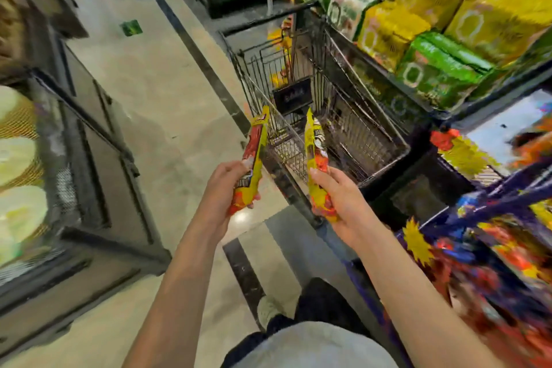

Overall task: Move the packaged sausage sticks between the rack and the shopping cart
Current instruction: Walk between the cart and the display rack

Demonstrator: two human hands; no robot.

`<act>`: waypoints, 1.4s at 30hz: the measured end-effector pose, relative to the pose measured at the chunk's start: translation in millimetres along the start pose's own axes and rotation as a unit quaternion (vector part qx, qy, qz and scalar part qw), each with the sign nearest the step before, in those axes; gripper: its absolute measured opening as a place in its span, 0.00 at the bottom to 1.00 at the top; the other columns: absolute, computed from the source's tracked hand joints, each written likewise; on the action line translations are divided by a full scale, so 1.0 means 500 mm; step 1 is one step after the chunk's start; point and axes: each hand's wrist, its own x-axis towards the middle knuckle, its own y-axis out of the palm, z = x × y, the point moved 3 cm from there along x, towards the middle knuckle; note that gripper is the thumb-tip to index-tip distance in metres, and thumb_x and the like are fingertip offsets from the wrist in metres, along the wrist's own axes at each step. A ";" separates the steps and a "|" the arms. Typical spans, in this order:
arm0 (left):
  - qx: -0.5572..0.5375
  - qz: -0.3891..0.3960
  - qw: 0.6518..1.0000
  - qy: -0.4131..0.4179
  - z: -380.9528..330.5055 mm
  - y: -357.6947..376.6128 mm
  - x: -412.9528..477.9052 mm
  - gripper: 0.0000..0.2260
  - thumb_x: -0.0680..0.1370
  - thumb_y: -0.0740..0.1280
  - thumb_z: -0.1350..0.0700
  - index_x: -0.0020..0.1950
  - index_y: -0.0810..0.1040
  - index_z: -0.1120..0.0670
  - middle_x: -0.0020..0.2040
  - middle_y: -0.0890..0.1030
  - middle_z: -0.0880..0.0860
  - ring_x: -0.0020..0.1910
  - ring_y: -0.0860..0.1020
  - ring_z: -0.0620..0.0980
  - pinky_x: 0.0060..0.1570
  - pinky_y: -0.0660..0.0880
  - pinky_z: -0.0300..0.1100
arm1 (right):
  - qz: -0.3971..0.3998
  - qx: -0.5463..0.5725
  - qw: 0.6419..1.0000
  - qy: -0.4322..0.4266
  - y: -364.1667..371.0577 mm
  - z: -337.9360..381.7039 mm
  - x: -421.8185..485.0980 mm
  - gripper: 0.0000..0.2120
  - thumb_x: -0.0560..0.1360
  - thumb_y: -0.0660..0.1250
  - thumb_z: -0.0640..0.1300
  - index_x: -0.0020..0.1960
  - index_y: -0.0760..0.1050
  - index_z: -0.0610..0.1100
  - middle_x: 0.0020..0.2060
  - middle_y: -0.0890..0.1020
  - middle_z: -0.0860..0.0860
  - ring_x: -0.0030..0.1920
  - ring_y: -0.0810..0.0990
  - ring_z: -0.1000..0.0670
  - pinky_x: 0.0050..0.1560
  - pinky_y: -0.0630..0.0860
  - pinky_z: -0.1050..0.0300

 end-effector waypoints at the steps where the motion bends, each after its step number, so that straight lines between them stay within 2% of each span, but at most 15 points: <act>1: 0.002 0.000 1.000 -0.002 -0.004 -0.008 0.024 0.27 0.72 0.70 0.46 0.64 0.71 0.62 0.50 0.82 0.64 0.31 0.79 0.56 0.25 0.73 0.42 | -0.010 -0.003 1.000 0.004 0.013 -0.002 0.023 0.04 0.77 0.68 0.46 0.50 0.75 0.47 0.30 0.75 0.53 0.25 0.72 0.57 0.25 0.67 0.62; 4: 0.033 -0.006 0.999 -0.030 -0.009 -0.023 0.095 0.21 0.76 0.67 0.44 0.62 0.72 0.57 0.49 0.83 0.61 0.31 0.79 0.54 0.25 0.71 0.42 | -0.054 -0.030 0.998 0.029 0.032 -0.008 0.094 0.11 0.78 0.67 0.52 0.54 0.77 0.46 0.39 0.81 0.49 0.31 0.76 0.55 0.30 0.70 0.61; 7: 0.057 -0.028 0.996 -0.057 -0.010 -0.032 0.171 0.14 0.79 0.65 0.45 0.58 0.71 0.53 0.47 0.83 0.61 0.30 0.79 0.55 0.25 0.71 0.42 | -0.088 -0.039 0.994 0.057 0.039 -0.014 0.168 0.15 0.78 0.63 0.58 0.53 0.78 0.47 0.41 0.82 0.48 0.34 0.77 0.53 0.31 0.70 0.59; 13: 0.108 -0.004 0.992 -0.068 -0.061 -0.046 0.379 0.10 0.79 0.63 0.47 0.56 0.72 0.51 0.47 0.84 0.60 0.33 0.81 0.56 0.28 0.73 0.43 | -0.142 0.013 0.986 0.086 0.058 -0.010 0.375 0.16 0.78 0.64 0.55 0.58 0.76 0.45 0.46 0.83 0.46 0.31 0.77 0.53 0.26 0.70 0.61; 16: 0.137 0.015 0.988 -0.062 -0.115 -0.031 0.512 0.11 0.79 0.64 0.45 0.55 0.72 0.50 0.47 0.83 0.59 0.34 0.82 0.56 0.29 0.74 0.44 | -0.159 0.031 0.983 0.085 0.078 0.014 0.506 0.11 0.77 0.63 0.51 0.52 0.77 0.45 0.41 0.80 0.44 0.29 0.74 0.52 0.31 0.68 0.60; 21: 0.250 0.061 0.963 -0.081 -0.202 0.024 0.747 0.10 0.78 0.65 0.44 0.53 0.72 0.48 0.50 0.81 0.56 0.40 0.82 0.56 0.30 0.75 0.41 | -0.198 0.017 0.974 0.106 0.121 0.080 0.719 0.06 0.74 0.61 0.48 0.40 0.66 0.50 0.28 0.68 0.51 0.25 0.64 0.52 0.28 0.60 0.58; 23: 0.278 0.074 0.953 -0.091 -0.220 0.051 0.840 0.10 0.77 0.66 0.46 0.54 0.73 0.48 0.52 0.80 0.56 0.45 0.83 0.57 0.32 0.77 0.41 | -0.218 0.028 0.969 0.110 0.127 0.107 0.795 0.03 0.74 0.62 0.48 0.43 0.69 0.50 0.31 0.70 0.49 0.27 0.65 0.52 0.29 0.60 0.59; 25: 0.286 0.090 0.948 -0.104 -0.232 0.086 0.919 0.10 0.76 0.68 0.49 0.55 0.73 0.49 0.51 0.80 0.55 0.41 0.81 0.54 0.33 0.78 0.42 | -0.258 0.034 0.957 0.126 0.119 0.122 0.858 0.04 0.73 0.63 0.48 0.45 0.72 0.49 0.36 0.74 0.48 0.30 0.70 0.51 0.30 0.64 0.60; 27: 0.282 0.115 0.944 -0.125 -0.232 0.129 0.988 0.13 0.74 0.71 0.50 0.55 0.73 0.51 0.50 0.79 0.55 0.40 0.79 0.52 0.37 0.80 0.47 | -0.276 0.033 0.951 0.133 0.092 0.119 0.917 0.09 0.69 0.65 0.55 0.44 0.74 0.49 0.45 0.78 0.48 0.40 0.77 0.49 0.36 0.69 0.58; 29: 0.301 0.136 0.933 -0.140 -0.219 0.172 1.050 0.13 0.72 0.73 0.51 0.51 0.74 0.51 0.45 0.80 0.53 0.40 0.80 0.52 0.39 0.81 0.52 | -0.294 0.031 0.943 0.154 0.066 0.112 0.954 0.17 0.65 0.67 0.59 0.48 0.77 0.49 0.57 0.79 0.48 0.53 0.80 0.47 0.45 0.76 0.55; 32: 0.344 0.160 0.913 -0.152 -0.170 0.240 1.150 0.20 0.65 0.77 0.48 0.52 0.74 0.51 0.49 0.82 0.56 0.45 0.82 0.54 0.46 0.81 0.57 | -0.336 0.059 0.923 0.178 0.008 0.086 1.004 0.15 0.67 0.72 0.50 0.51 0.80 0.44 0.51 0.83 0.45 0.44 0.82 0.49 0.36 0.77 0.61; 34: 0.362 0.176 0.899 -0.174 -0.126 0.287 1.216 0.23 0.69 0.76 0.50 0.58 0.71 0.54 0.52 0.80 0.56 0.48 0.81 0.53 0.46 0.80 0.52 | -0.350 0.066 0.913 0.200 -0.041 0.059 1.054 0.16 0.65 0.75 0.48 0.51 0.81 0.43 0.50 0.84 0.45 0.44 0.83 0.47 0.37 0.79 0.59; 36: 0.380 0.191 0.882 -0.200 -0.072 0.329 1.287 0.22 0.74 0.73 0.55 0.63 0.67 0.54 0.50 0.78 0.52 0.47 0.79 0.49 0.41 0.77 0.45 | -0.372 0.084 0.899 0.215 -0.083 0.027 1.109 0.10 0.71 0.74 0.42 0.52 0.81 0.43 0.48 0.84 0.45 0.43 0.83 0.47 0.33 0.77 0.61; 38: 0.407 0.206 0.865 -0.209 -0.006 0.366 1.363 0.25 0.74 0.73 0.56 0.66 0.66 0.55 0.52 0.78 0.52 0.49 0.79 0.50 0.48 0.77 0.45 | -0.398 0.094 0.883 0.230 -0.126 -0.019 1.176 0.08 0.72 0.73 0.38 0.49 0.79 0.43 0.46 0.84 0.44 0.41 0.83 0.46 0.32 0.77 0.59; 42: 0.477 0.239 0.821 -0.204 0.129 0.414 1.488 0.20 0.75 0.73 0.56 0.63 0.72 0.61 0.55 0.79 0.55 0.52 0.78 0.53 0.51 0.74 0.42 | -0.435 0.074 0.858 0.263 -0.184 -0.120 1.307 0.14 0.68 0.76 0.42 0.52 0.79 0.43 0.47 0.83 0.45 0.48 0.82 0.44 0.48 0.80 0.50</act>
